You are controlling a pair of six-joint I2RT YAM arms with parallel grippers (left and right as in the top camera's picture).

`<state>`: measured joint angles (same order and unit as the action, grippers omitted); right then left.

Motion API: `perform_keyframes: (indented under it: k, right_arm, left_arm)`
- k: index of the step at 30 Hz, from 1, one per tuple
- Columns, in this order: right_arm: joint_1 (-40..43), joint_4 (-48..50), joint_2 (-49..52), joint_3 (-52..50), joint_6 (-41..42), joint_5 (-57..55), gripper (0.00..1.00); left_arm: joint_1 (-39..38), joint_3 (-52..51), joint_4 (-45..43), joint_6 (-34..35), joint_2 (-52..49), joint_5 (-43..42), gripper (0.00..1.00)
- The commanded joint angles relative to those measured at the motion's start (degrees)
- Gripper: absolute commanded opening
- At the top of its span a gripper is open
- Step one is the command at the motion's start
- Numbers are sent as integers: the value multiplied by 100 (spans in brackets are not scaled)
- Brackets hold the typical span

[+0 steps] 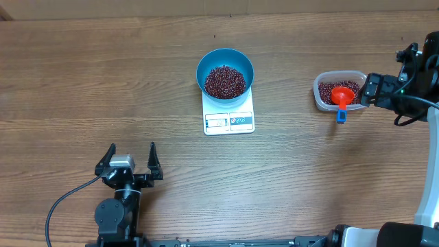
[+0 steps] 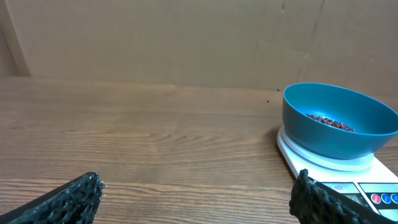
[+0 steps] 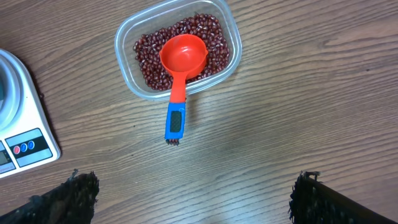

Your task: Scoop item into bowl and weigh 150g on scale

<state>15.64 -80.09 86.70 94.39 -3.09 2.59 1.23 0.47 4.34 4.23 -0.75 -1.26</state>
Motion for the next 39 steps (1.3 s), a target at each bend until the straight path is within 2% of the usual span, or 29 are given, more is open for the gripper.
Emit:
perform_keyframes:
  k: [1, 22, 32, 39]
  right_arm:
    - [-24, 24, -74, 114, -37, 4, 100]
    - [-24, 26, -87, 109, -39, 4, 100]
    - [-31, 791, -658, -70, 4, 339, 100]
    - [-31, 2153, -1648, -1222, 4, 1274, 100]
  left_arm:
    - [35, -20, 13, -107, 55, 61, 100]
    - [35, -20, 13, -107, 55, 61, 100]
    - [35, -20, 13, -107, 55, 61, 100]
    - [35, -20, 13, -107, 55, 61, 100]
